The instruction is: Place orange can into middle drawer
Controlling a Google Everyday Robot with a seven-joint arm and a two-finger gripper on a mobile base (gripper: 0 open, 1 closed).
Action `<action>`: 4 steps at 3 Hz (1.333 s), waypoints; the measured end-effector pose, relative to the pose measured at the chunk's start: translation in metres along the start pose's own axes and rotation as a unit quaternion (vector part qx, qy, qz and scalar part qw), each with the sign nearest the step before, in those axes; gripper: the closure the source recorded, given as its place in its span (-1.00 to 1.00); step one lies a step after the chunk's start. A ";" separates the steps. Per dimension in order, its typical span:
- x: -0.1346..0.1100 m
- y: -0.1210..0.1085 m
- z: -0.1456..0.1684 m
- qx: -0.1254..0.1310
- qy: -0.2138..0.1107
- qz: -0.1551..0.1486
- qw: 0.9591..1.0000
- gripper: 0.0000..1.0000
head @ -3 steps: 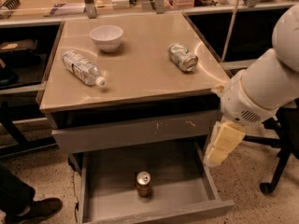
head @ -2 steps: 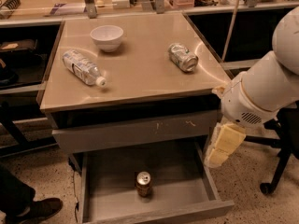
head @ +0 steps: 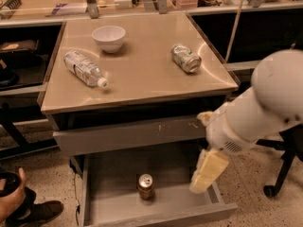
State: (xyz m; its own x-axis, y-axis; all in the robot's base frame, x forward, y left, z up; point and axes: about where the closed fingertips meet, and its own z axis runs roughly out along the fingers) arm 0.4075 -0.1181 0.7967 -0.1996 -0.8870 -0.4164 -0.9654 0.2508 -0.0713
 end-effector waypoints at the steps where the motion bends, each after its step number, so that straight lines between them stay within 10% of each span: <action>1: 0.003 0.024 0.072 -0.040 -0.043 0.011 0.998 -1.00; 4: 0.007 0.039 0.155 -0.080 -0.071 0.033 0.994 -1.00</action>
Offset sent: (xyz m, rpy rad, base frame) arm -0.0152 0.0847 -0.1885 0.2311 0.2055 0.0207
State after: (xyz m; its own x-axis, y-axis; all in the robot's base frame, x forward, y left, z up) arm 0.3945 -0.0545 0.6505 -0.2489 -0.8045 -0.5392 -0.9675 0.2323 0.1000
